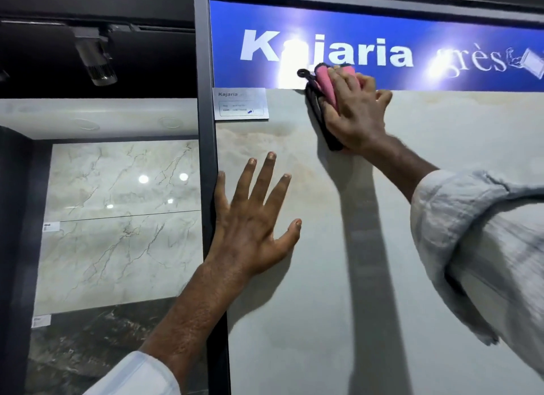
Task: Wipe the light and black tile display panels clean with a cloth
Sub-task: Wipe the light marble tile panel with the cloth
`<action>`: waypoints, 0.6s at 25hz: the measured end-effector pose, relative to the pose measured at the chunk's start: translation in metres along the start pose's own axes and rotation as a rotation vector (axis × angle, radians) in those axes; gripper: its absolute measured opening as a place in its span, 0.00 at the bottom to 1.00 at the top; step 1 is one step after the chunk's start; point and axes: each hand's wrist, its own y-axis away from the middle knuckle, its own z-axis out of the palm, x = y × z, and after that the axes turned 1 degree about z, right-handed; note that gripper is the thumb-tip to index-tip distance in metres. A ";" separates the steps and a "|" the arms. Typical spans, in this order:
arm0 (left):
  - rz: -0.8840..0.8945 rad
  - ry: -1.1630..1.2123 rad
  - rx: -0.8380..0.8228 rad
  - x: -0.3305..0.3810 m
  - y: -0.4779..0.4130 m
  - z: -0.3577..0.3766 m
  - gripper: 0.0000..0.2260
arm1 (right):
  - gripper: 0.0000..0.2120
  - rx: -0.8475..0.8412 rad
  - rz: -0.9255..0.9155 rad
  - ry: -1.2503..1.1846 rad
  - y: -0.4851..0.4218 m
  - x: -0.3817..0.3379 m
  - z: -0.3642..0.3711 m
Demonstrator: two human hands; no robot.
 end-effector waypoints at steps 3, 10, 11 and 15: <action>0.019 -0.059 -0.023 -0.003 0.004 0.007 0.36 | 0.34 0.015 -0.237 0.027 0.039 -0.025 0.004; 0.025 -0.063 -0.019 -0.003 0.005 0.008 0.36 | 0.31 0.051 -0.390 0.034 0.110 -0.011 0.000; 0.032 -0.055 -0.031 -0.003 0.007 0.006 0.37 | 0.31 0.021 -0.419 0.002 0.101 -0.005 -0.003; 0.038 -0.048 -0.047 -0.003 0.010 0.007 0.35 | 0.33 0.030 -0.253 -0.068 0.032 0.027 -0.003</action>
